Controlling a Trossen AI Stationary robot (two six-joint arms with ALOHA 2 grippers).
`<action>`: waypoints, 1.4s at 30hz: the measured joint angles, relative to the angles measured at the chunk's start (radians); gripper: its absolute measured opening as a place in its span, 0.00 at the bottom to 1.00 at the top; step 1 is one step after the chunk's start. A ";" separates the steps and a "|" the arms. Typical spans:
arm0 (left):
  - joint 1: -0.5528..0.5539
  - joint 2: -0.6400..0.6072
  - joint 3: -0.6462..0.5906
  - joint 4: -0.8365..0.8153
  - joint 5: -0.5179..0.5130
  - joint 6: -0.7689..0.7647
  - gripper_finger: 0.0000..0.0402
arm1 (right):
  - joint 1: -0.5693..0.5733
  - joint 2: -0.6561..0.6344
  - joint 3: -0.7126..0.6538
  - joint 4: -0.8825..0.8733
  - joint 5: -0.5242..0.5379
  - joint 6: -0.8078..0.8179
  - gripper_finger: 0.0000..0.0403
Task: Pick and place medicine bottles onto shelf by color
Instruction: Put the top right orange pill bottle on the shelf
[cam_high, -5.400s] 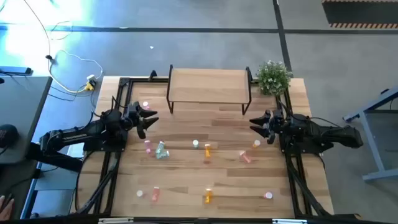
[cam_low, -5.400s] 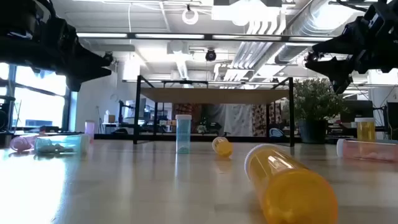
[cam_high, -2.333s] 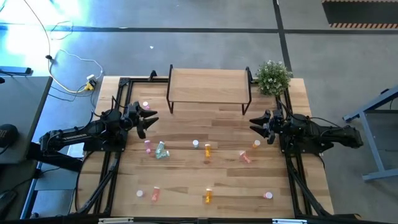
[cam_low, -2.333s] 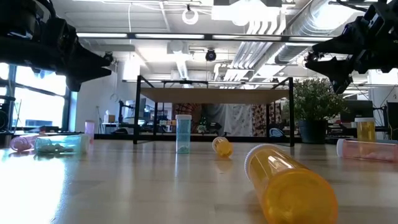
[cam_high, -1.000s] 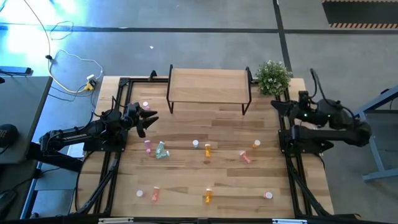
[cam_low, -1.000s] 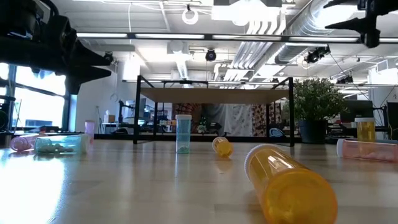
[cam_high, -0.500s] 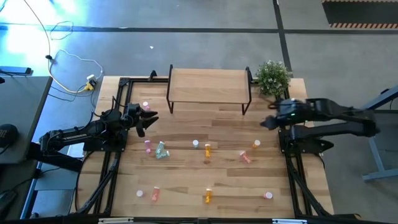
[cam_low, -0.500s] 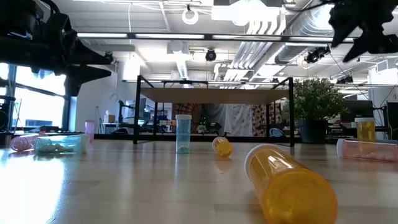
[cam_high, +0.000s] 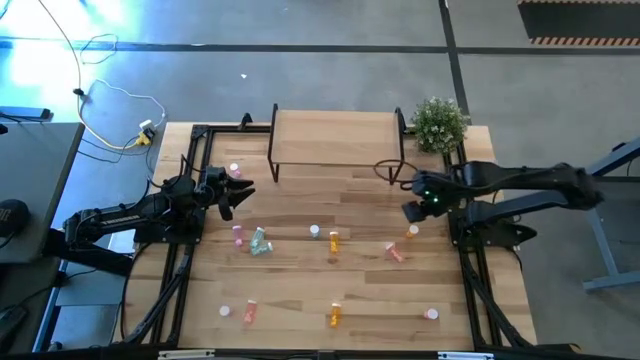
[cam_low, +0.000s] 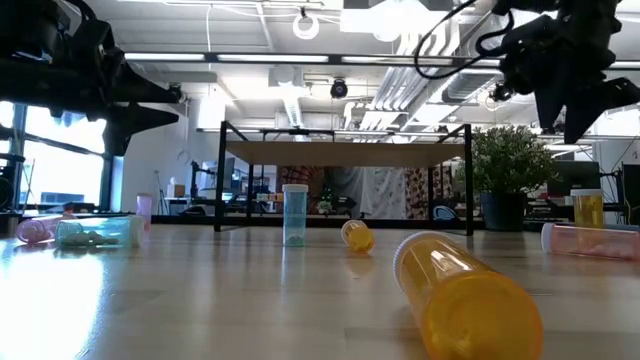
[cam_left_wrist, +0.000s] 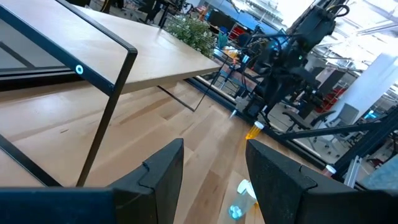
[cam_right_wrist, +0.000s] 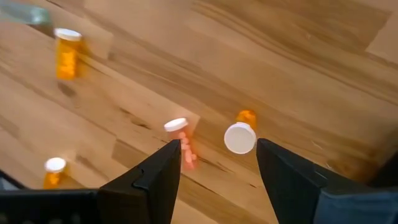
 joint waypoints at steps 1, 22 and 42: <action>0.000 0.000 0.000 0.000 0.000 0.000 0.41 | 0.002 0.012 0.000 0.000 -0.001 0.003 0.50; 0.000 0.000 0.000 0.000 -0.003 0.000 0.41 | 0.217 0.206 0.000 -0.006 0.130 0.317 0.50; 0.000 0.000 0.000 0.000 -0.003 0.001 0.41 | 0.237 0.417 0.000 0.026 0.159 0.382 0.50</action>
